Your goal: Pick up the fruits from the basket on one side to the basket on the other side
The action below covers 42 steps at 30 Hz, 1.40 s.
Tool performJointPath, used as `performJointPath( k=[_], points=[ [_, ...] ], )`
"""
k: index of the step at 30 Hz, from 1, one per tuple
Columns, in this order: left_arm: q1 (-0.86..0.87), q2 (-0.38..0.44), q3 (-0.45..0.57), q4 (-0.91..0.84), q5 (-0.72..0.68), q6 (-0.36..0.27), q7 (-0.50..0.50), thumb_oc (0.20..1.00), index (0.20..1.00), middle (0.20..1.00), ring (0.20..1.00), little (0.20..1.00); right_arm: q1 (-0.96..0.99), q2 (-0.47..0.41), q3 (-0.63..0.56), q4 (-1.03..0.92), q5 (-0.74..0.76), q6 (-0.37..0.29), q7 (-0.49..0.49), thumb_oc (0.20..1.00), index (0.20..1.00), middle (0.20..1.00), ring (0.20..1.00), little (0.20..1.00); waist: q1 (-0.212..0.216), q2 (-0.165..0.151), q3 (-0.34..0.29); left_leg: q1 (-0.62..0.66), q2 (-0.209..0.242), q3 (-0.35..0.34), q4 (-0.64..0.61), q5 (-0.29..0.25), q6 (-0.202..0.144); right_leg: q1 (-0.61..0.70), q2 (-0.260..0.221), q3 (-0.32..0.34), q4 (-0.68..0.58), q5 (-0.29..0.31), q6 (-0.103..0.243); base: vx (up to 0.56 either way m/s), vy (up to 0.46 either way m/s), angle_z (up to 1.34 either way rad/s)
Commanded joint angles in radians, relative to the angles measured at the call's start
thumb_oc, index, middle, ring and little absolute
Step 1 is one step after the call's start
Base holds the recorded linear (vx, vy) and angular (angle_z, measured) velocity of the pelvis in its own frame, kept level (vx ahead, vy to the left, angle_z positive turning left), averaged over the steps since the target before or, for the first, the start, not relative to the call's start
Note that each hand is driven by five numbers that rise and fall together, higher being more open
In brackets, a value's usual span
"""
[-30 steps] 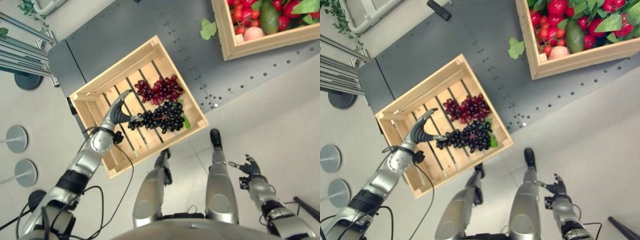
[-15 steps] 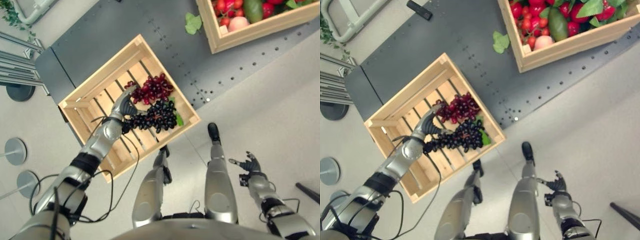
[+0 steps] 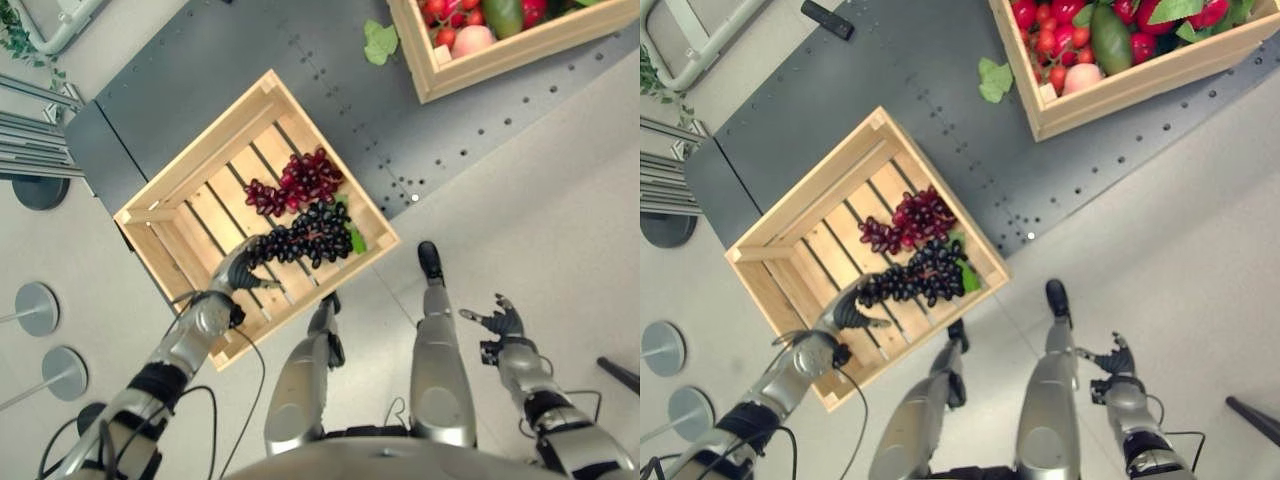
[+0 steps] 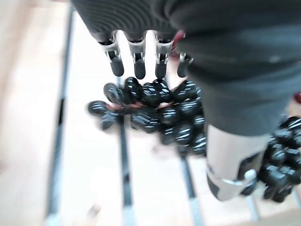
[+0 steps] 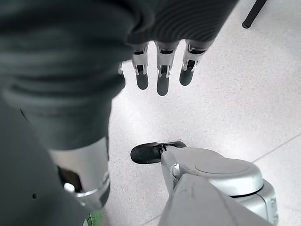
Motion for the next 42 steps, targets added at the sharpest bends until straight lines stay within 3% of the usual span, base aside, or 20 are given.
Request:
performJointPath(
  k=[1,19,28,33,42],
  points=[
    [0.02,-0.007,0.054,0.027,-0.006,-0.013,0.024,1.0,1.0,1.0,1.0,1.0,0.015,-0.044,-0.029,-0.043,-0.009,-0.024,-0.026,1.0,1.0,1.0,1.0,1.0,-0.006,0.024,0.026,-0.007,0.016,0.009,0.017,-0.015,-0.03,-0.029,0.019,0.007,0.051,-0.057,-0.013,0.0,0.0,0.0],
    [-0.037,-0.055,0.07,-0.023,-0.032,-0.006,0.089,1.0,1.0,1.0,1.0,1.0,-0.01,-0.023,0.0,-0.049,-0.012,-0.028,-0.044,1.0,1.0,1.0,1.0,1.0,0.0,0.005,0.026,-0.028,0.018,0.004,0.016,-0.012,-0.031,-0.052,0.021,0.006,0.059,-0.057,-0.017,0.0,0.0,0.0],
    [-0.033,-0.037,0.086,-0.115,0.001,0.007,0.096,1.0,1.0,1.0,1.0,1.0,0.013,-0.021,-0.008,-0.05,-0.009,-0.025,-0.043,1.0,1.0,1.0,1.0,1.0,-0.002,0.009,0.026,-0.027,0.018,0.008,0.017,-0.014,-0.028,-0.058,0.021,0.016,0.06,-0.056,-0.018,0.0,0.0,0.0],
    [-0.077,-0.056,0.056,-0.101,0.045,0.018,0.104,1.0,1.0,1.0,1.0,1.0,0.014,-0.011,-0.005,-0.048,-0.001,-0.027,-0.048,1.0,1.0,1.0,1.0,1.0,-0.01,0.006,0.026,-0.03,0.019,0.01,0.018,-0.014,-0.029,-0.063,0.023,0.021,0.062,-0.056,-0.019,0.0,0.0,0.0],
    [-0.221,-0.123,-0.06,0.076,0.124,0.051,0.117,1.0,1.0,1.0,1.0,1.0,-0.008,-0.002,0.023,-0.05,0.01,-0.031,-0.065,1.0,1.0,1.0,1.0,1.0,-0.028,-0.005,0.026,-0.034,0.022,0.02,0.018,-0.013,-0.031,-0.075,0.03,0.032,0.062,-0.054,-0.019,0.0,-0.003,-0.05]
  ],
)
